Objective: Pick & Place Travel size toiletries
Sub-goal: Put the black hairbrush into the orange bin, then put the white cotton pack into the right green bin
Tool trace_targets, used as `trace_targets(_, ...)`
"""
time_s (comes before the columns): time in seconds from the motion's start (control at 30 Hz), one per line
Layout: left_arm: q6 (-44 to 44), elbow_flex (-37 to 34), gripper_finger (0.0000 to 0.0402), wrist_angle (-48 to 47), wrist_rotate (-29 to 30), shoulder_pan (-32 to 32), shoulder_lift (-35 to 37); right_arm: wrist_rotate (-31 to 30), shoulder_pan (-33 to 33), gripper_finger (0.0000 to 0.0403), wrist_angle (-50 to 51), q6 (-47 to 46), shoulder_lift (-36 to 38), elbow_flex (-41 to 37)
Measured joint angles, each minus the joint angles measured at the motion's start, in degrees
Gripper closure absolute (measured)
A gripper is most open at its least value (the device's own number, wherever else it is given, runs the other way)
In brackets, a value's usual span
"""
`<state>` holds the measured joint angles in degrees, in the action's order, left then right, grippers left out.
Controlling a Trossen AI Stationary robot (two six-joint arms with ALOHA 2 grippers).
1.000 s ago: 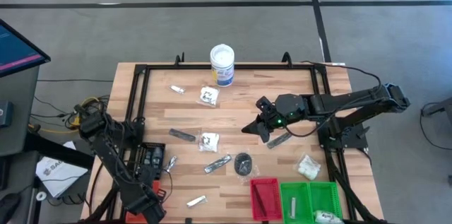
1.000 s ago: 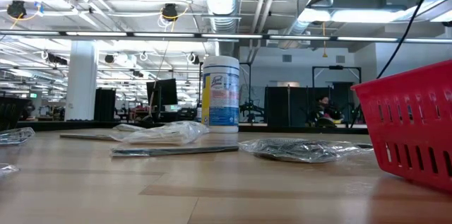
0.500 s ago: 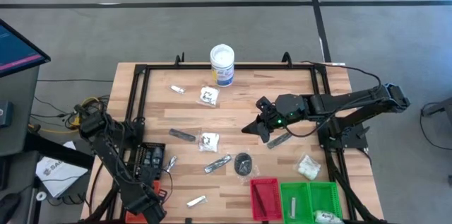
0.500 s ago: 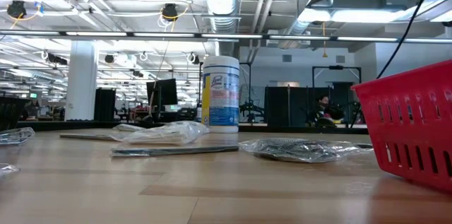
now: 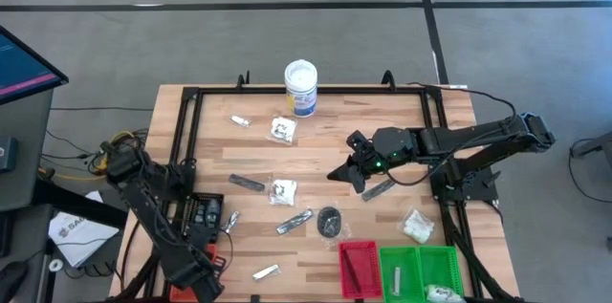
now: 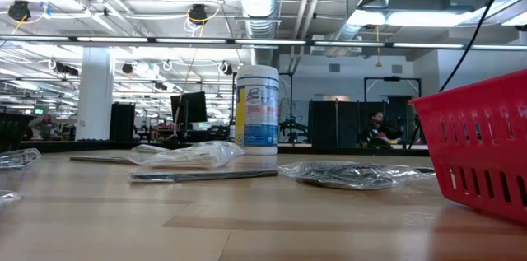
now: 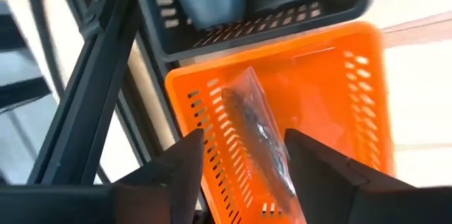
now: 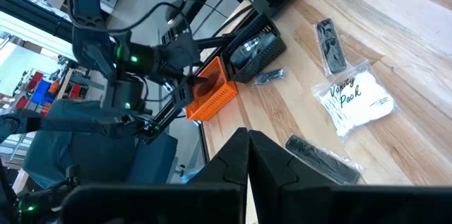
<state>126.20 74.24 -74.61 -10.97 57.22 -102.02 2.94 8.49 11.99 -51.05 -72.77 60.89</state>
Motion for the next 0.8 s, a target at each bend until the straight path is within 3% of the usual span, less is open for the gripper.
trace_targets(0.33, 2.4, 0.04, 0.0206, 0.41, 14.31, 2.17, 8.64, 0.0, 0.0, 0.0403, 0.02, 0.0, 0.0, -0.01)
trace_targets(0.43, 2.0, 0.07, 0.0218, 0.53, 16.22, 2.14, 11.0, 0.01, 0.0, 0.0403, 0.02, 0.0, 0.0, 0.01)
trace_targets(0.8, -1.38, 0.07, 0.035, 3.87, 25.01, 1.09, 13.1, 0.2, 0.0, 0.0403, 0.02, 0.0, 0.0, -0.01)
